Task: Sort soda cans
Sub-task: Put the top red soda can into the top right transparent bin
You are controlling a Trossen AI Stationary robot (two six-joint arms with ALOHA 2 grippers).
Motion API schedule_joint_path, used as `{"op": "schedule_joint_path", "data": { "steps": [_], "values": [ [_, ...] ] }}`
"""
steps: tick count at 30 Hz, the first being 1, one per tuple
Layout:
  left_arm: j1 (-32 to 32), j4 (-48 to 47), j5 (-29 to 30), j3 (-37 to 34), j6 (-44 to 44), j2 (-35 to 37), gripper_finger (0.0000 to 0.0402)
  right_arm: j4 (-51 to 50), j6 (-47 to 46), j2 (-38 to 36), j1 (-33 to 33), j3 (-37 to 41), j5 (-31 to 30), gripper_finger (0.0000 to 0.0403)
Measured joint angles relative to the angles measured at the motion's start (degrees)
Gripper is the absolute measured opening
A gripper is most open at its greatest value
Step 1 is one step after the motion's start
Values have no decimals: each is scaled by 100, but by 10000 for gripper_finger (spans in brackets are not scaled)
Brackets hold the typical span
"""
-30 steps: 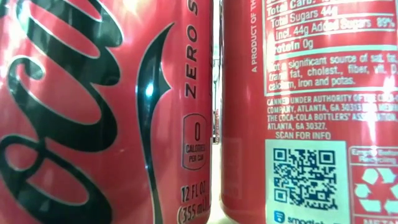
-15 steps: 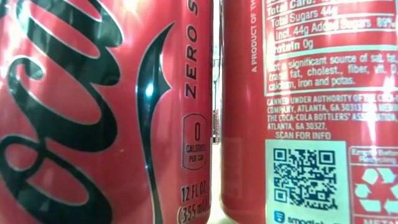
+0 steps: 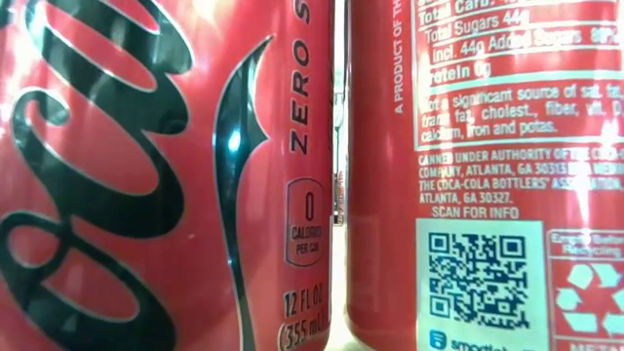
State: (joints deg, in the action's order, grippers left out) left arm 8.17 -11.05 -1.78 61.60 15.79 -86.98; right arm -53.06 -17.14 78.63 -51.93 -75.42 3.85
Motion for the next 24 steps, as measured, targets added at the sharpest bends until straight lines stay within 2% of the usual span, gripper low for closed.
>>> {"op": "schedule_joint_path", "data": {
  "steps": [3, 10, 17, 22, 24],
  "values": [
    [126, 11, 238, 0, 82, 245, 322, 482, 111, -44, 327, 0, 275, 358],
    [570, 25, 330, 0, 105, 813, 322, 1385, 107, 310, 1135, -31, 690, 358],
    [1085, 137, 479, 0, -109, 1355, 322, 1577, 256, 1080, 1665, -599, 682, 358],
    [1215, -22, 478, 0, -364, 1395, 322, 1568, 481, 1700, 1836, -1230, 600, 358],
    [1217, -214, 523, 0, -365, 1384, 322, 1446, 361, 1921, 1865, -1443, 389, 358]
  ]
}}
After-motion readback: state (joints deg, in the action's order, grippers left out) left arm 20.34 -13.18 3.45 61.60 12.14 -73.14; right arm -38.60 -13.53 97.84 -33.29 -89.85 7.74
